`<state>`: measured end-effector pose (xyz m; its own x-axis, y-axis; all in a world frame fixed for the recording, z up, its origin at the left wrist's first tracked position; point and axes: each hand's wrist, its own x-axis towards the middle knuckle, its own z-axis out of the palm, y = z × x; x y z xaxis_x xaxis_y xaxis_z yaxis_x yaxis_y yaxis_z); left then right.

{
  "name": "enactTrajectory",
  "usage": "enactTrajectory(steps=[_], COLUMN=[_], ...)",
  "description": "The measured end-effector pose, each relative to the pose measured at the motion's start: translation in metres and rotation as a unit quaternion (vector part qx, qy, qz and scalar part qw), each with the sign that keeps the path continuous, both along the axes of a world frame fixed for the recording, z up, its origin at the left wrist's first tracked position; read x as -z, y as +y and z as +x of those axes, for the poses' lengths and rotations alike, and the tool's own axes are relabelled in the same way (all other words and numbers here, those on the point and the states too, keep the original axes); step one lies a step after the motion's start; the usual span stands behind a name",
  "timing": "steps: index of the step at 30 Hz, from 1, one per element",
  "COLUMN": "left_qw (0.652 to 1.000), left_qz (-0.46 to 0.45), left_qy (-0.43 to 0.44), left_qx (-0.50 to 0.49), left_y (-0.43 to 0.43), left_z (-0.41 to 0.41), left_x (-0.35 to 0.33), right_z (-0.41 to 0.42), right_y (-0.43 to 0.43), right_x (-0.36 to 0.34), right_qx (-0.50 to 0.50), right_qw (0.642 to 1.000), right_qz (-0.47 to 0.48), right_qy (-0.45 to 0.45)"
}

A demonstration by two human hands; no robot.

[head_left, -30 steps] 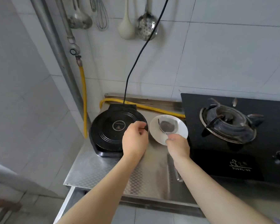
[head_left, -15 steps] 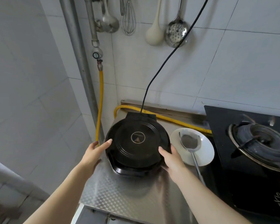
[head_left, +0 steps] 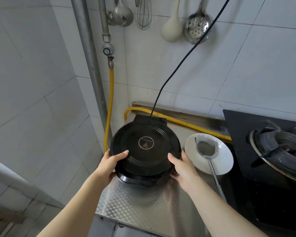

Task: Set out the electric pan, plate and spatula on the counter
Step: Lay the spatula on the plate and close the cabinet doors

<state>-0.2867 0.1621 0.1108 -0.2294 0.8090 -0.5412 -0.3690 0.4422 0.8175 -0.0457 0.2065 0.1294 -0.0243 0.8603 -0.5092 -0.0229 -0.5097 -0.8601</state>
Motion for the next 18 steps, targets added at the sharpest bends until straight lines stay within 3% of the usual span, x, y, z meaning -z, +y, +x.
enactTrajectory(steps=[18], left_qw=[1.0], left_qz=[0.0], left_qy=[-0.008], left_qx=[-0.008], left_y=[-0.012], left_z=[-0.01], left_x=[0.001], right_z=[-0.016], right_y=[-0.014], right_x=[-0.006], right_qx=[-0.003], right_qw=[1.0], right_qz=[-0.016], right_qy=[-0.018])
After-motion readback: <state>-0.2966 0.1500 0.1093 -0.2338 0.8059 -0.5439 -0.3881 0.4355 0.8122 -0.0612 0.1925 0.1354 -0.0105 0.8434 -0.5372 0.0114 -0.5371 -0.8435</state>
